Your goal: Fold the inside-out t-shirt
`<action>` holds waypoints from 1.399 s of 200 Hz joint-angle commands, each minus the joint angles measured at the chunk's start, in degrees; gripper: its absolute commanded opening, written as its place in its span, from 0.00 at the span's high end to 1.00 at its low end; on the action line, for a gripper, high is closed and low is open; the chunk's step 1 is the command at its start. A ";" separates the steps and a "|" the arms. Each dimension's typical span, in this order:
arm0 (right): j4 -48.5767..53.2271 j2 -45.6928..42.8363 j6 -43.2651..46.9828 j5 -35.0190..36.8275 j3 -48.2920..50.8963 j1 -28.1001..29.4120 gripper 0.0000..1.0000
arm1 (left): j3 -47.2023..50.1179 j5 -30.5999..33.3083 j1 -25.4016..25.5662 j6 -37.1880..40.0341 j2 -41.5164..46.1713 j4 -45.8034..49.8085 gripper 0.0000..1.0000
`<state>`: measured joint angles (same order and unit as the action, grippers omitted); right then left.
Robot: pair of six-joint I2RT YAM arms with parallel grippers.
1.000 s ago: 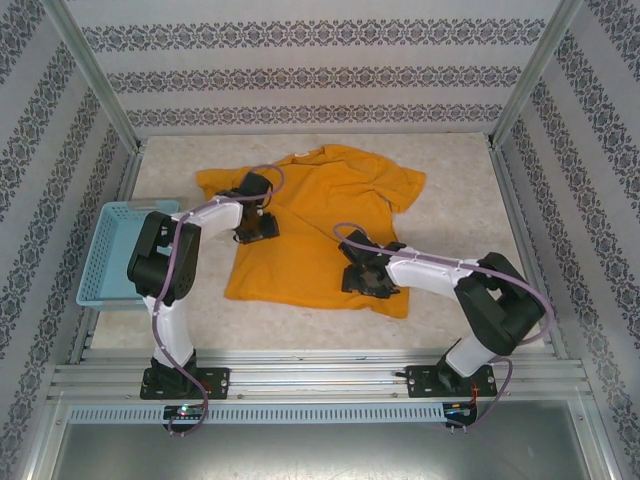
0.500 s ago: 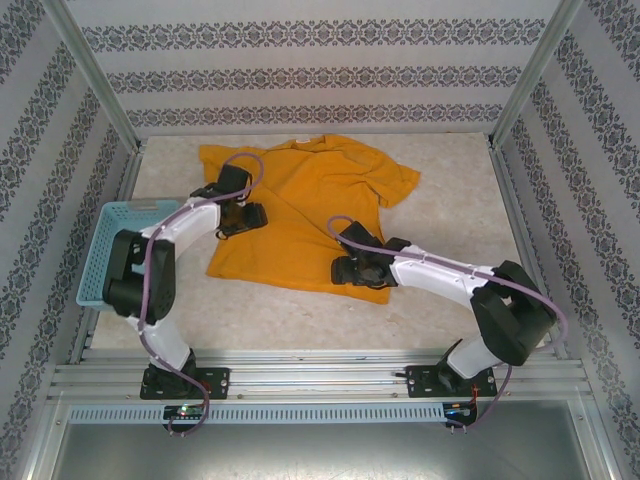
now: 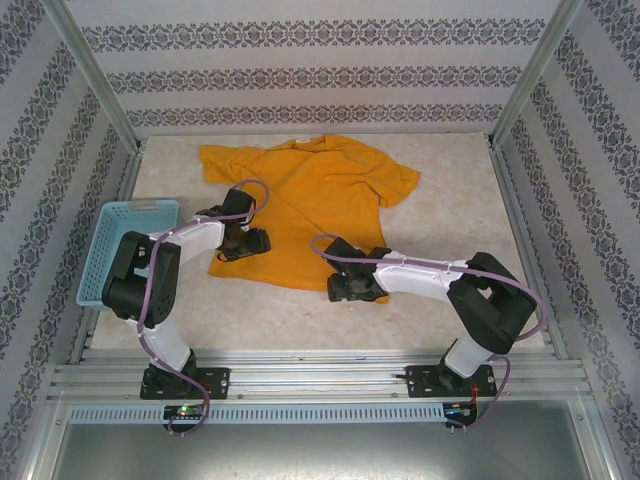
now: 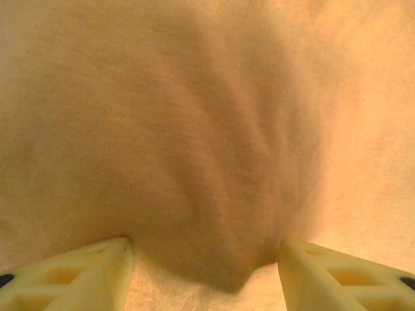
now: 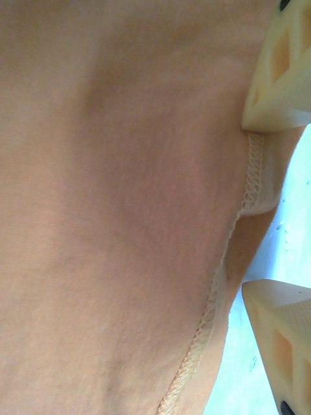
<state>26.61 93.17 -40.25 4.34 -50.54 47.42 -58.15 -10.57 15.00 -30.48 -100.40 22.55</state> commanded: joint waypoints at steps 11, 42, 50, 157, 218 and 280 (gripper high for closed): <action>2.53 0.67 0.52 3.67 -1.53 0.48 0.41 | 1.25 -1.35 0.42 -0.74 -1.80 -1.01 0.38; 3.97 0.69 1.36 5.96 -2.60 0.48 0.46 | 3.32 -0.59 0.54 -0.50 -0.46 -1.05 0.38; 4.08 1.09 1.53 5.91 -3.00 0.48 0.48 | 3.78 -0.68 0.54 -0.55 -0.33 -1.10 0.38; 6.20 -0.09 2.18 6.72 -4.87 0.83 0.88 | 4.76 0.09 0.87 -0.13 1.24 -1.01 0.37; 7.58 -7.86 1.97 6.36 -3.61 0.76 0.94 | 7.11 1.40 1.77 0.48 5.62 -2.26 0.36; 6.71 -16.36 2.44 4.72 -3.88 -1.02 0.97 | 13.99 4.09 18.99 14.07 25.89 -16.41 0.12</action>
<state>33.01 80.03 -38.57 9.41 -54.26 47.35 -45.60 -8.27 27.09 -25.45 -81.71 15.33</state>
